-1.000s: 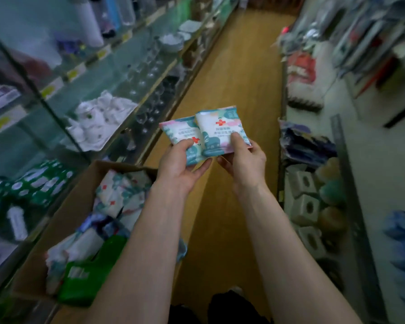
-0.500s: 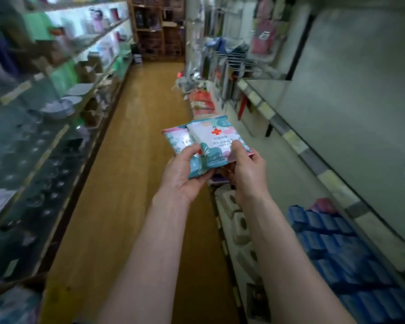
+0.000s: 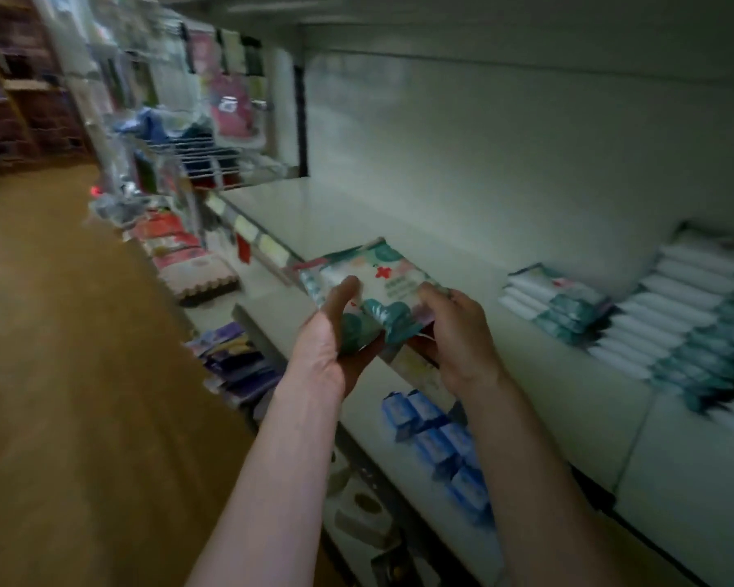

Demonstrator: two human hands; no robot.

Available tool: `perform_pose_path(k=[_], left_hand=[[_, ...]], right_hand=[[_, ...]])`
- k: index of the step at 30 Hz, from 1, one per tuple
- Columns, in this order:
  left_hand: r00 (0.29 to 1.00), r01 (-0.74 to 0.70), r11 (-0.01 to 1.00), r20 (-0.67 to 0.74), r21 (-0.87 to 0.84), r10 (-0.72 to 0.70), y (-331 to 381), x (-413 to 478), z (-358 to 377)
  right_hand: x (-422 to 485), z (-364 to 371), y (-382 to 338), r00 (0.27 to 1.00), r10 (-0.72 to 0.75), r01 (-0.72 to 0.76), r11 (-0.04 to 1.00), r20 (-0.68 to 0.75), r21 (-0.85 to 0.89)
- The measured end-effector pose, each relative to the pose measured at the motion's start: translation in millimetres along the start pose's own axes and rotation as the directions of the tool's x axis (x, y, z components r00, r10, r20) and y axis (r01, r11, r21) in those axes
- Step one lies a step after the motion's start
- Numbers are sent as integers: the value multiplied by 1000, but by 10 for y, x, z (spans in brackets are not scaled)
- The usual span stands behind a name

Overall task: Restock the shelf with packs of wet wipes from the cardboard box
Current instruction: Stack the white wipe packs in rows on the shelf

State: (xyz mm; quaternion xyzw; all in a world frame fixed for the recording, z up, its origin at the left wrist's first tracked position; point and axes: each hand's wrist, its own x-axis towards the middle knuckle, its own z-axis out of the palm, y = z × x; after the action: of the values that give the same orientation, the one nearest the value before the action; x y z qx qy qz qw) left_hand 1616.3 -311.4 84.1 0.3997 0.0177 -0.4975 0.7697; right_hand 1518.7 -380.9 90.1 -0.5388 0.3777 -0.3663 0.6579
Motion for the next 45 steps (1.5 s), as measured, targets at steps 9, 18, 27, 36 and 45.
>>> perform_pose_path(k=[9,18,27,36,45], left_hand=[[968,104,971,203,216,-149,105,647,531],[902,232,923,286,306,-322,39,1047,843],[853,250,901,360,355,-379,-183,1148,1286],[939,156,939,248,307,-237,-274,1292,1358],[919,143,924,300,355,-257,-272,1434,1436]], right_hand=[[493,-343,-302,965,-65,62,998,-256,-17],[628,-632,-909,974,-202,34,571,-101,-820],[943,-975,-1266,985,81,-164,130,-155,-978],[1274,-1344,-1062,964,104,-231,-123,-244,-965],[1368,-1350,-1005,951,185,-209,-210,-249,-955]])
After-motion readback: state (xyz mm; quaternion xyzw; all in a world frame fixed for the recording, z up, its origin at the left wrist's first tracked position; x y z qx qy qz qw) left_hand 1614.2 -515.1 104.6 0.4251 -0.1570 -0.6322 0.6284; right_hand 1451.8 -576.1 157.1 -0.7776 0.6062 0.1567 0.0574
